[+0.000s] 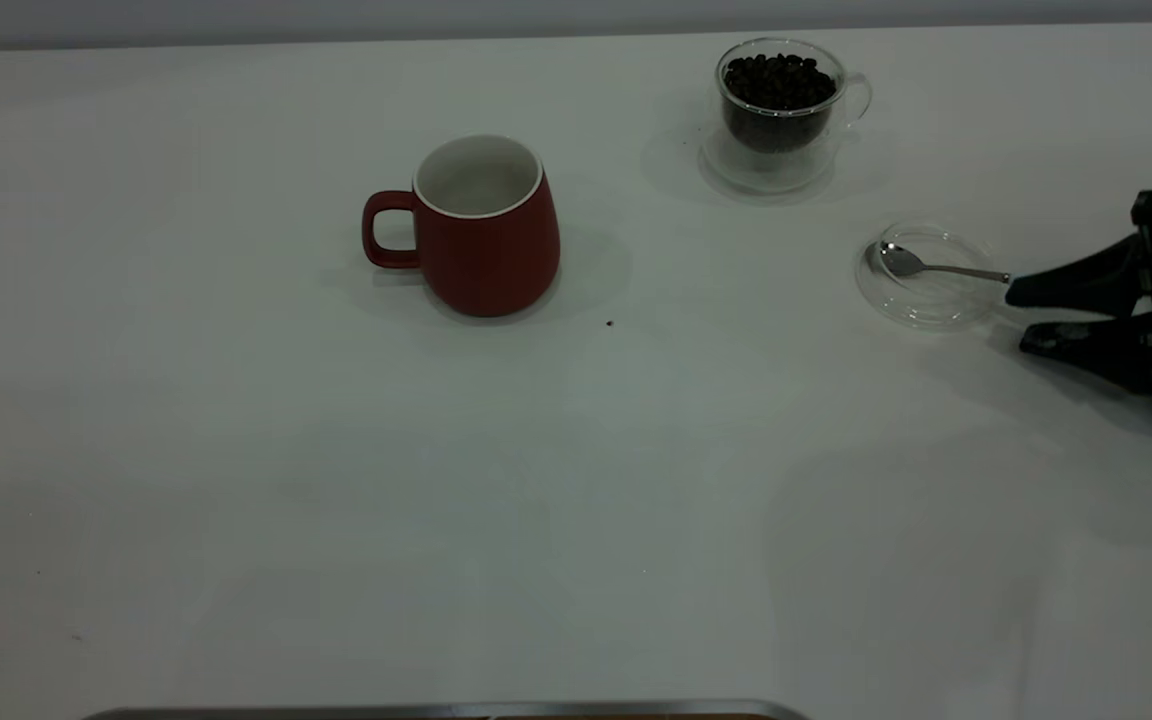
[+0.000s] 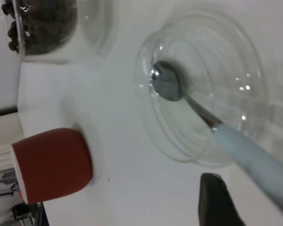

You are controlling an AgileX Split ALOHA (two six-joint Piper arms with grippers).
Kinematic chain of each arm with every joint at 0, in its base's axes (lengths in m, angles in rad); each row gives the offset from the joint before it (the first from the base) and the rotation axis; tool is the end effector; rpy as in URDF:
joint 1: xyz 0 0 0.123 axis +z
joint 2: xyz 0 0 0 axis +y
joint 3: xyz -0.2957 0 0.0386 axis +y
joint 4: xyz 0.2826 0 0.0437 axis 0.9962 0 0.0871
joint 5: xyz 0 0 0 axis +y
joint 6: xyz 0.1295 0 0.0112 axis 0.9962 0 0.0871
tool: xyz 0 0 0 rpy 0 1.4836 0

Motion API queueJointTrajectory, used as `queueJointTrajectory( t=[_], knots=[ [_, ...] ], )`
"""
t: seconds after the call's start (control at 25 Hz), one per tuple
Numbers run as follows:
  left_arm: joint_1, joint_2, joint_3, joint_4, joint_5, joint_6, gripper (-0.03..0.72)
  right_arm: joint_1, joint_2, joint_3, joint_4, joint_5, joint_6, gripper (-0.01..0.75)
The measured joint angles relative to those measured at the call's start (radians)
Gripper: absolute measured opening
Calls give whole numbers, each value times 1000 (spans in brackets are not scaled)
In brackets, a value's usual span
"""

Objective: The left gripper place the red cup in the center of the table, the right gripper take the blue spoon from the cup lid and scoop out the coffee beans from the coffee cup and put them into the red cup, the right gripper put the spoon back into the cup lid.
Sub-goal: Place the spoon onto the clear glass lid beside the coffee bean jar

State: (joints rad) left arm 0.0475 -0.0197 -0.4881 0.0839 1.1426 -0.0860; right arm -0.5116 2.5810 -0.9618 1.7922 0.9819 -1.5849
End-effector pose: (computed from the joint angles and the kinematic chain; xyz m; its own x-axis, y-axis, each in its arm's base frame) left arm 0.0395 0.0118 0.2639 -0.5125 -0.0753 -0.8554 -0.1388 0.9903 -0.0041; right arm 0.3372 -0.0683 -0.1080 -0.7473 0.6626 -0.0496 0.3329 0.4380 0.8350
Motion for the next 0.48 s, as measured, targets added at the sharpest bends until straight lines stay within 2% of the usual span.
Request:
queueJointTrajectory(
  t=[0.24,0.48],
  knots=[
    [0,0,0,0,0,3,577,0,-120,1,-171,-38,86,405],
    [0,0,0,0,0,3,577,0,-314,39,-533,-240,479,405]
  ],
)
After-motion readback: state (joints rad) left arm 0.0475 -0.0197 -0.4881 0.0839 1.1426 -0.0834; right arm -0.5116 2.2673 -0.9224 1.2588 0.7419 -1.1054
